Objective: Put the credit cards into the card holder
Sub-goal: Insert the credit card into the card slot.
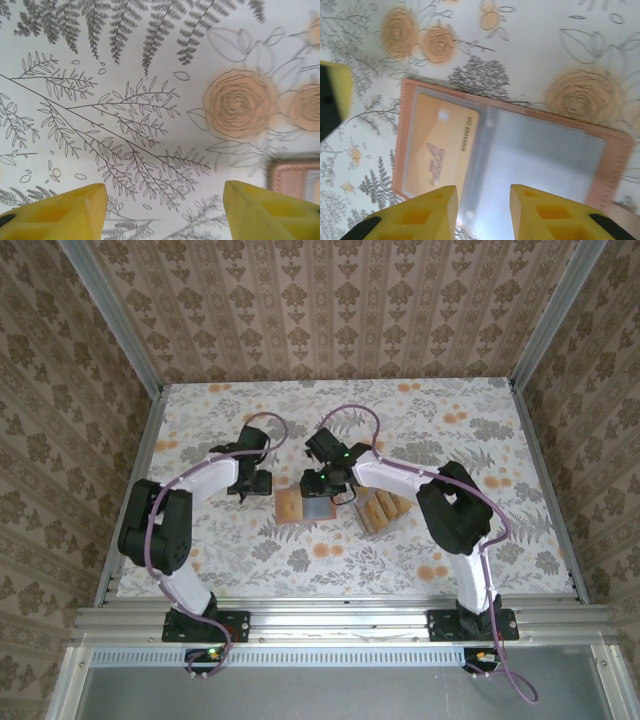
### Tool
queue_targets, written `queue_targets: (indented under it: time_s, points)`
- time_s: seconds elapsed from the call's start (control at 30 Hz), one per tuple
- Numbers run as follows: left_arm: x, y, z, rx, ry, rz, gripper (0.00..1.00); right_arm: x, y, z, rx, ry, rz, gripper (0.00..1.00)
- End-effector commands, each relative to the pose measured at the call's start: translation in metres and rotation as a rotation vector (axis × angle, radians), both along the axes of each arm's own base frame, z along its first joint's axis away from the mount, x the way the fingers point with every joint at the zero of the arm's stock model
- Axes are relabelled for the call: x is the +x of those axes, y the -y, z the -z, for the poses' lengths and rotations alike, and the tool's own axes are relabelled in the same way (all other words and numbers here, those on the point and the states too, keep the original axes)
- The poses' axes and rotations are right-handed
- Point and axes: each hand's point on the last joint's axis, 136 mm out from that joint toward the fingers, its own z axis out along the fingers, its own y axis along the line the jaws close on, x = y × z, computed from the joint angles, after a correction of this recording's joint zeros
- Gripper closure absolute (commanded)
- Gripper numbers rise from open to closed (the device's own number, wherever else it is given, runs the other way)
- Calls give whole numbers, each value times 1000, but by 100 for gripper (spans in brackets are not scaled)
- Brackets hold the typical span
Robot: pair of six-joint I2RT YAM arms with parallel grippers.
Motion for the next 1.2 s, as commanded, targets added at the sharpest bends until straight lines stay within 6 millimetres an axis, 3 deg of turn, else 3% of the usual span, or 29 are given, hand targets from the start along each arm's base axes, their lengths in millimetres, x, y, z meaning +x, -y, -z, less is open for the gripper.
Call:
queue_targets:
  time_s: [0.0, 0.1, 0.13, 0.23, 0.5, 1.17]
  points:
    - [-15, 10, -8, -24, -15, 27, 32, -8, 19, 1, -53, 5, 9, 65]
    - [-19, 21, -13, -40, -5, 37, 22, -13, 29, -2, -66, 17, 18, 60]
    - [-24, 36, -14, -43, -3, 71, 19, -15, 33, -2, -70, 20, 23, 59]
    - [-26, 53, -12, -46, 2, 85, 11, -15, 42, -5, -68, 30, 43, 58]
    - [-16, 77, -2, 26, 9, 90, 8, -17, 39, 17, -43, -6, 49, 64]
    - [-18, 78, 25, 86, -22, 110, 8, -27, 46, 48, -69, -47, 51, 66]
